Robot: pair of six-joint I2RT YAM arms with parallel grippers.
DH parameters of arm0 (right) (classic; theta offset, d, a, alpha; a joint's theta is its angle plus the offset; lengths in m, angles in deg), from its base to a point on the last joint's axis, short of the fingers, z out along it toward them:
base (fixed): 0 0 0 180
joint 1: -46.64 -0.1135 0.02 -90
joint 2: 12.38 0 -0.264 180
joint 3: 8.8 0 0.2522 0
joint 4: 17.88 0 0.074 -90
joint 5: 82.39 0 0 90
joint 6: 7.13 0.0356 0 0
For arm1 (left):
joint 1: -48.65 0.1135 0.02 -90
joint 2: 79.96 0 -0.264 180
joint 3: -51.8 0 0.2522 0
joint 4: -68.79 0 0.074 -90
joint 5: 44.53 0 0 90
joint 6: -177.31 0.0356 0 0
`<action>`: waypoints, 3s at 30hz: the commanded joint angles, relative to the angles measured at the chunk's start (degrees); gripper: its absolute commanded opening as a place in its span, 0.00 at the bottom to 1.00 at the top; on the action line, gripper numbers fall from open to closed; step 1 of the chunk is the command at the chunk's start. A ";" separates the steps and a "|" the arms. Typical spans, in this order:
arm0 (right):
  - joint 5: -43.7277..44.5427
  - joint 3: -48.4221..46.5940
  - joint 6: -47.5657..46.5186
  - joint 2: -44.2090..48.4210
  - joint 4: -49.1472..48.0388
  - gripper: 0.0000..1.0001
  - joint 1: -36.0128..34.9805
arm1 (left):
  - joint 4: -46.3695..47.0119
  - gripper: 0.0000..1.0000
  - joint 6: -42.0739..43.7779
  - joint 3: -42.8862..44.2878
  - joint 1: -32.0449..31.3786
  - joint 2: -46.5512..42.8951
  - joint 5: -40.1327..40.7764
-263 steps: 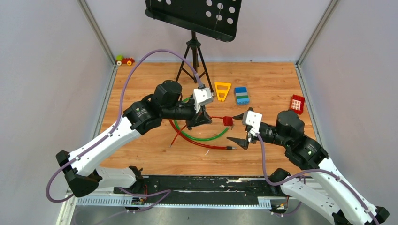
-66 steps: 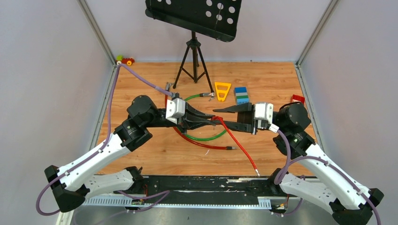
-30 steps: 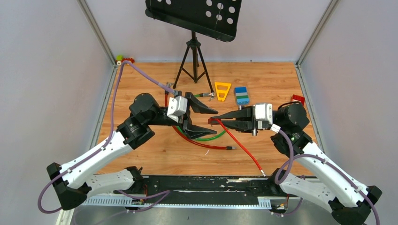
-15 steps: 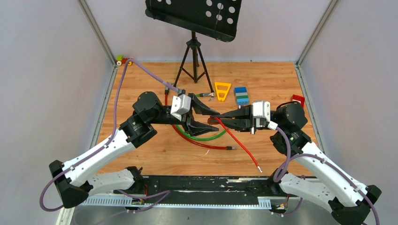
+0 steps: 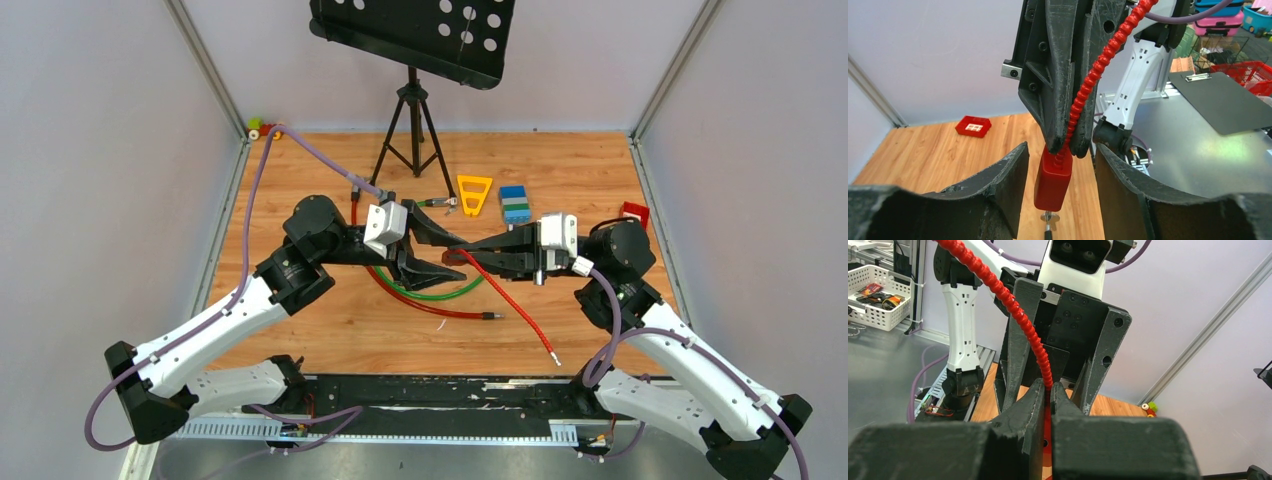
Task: Lock with the key
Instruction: Lock the lock.
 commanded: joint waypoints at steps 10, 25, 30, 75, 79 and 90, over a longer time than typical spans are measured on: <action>0.80 0.45 2.12 1.28 -4.25 0.00 -0.30 | 1.24 0.45 -0.43 0.98 0.00 -0.08 -0.59; 2.00 0.49 2.58 1.08 -4.82 0.00 -0.28 | 2.79 0.53 -1.43 -0.02 0.00 -0.31 -1.07; 2.65 0.77 3.03 1.59 -5.65 0.00 -0.22 | 2.84 0.48 -1.51 -0.17 0.01 -0.18 -1.34; 3.31 2.05 4.64 1.90 -8.19 0.00 -0.24 | 4.59 0.38 -2.90 -1.19 0.03 -0.31 -2.16; 3.31 2.14 4.60 2.16 -8.23 0.00 -0.22 | 4.59 0.37 -2.91 -1.07 0.01 -0.18 -2.24; 3.82 2.31 4.36 2.61 -8.04 0.00 -0.27 | 5.07 0.41 -3.33 -1.27 0.00 -0.07 -2.24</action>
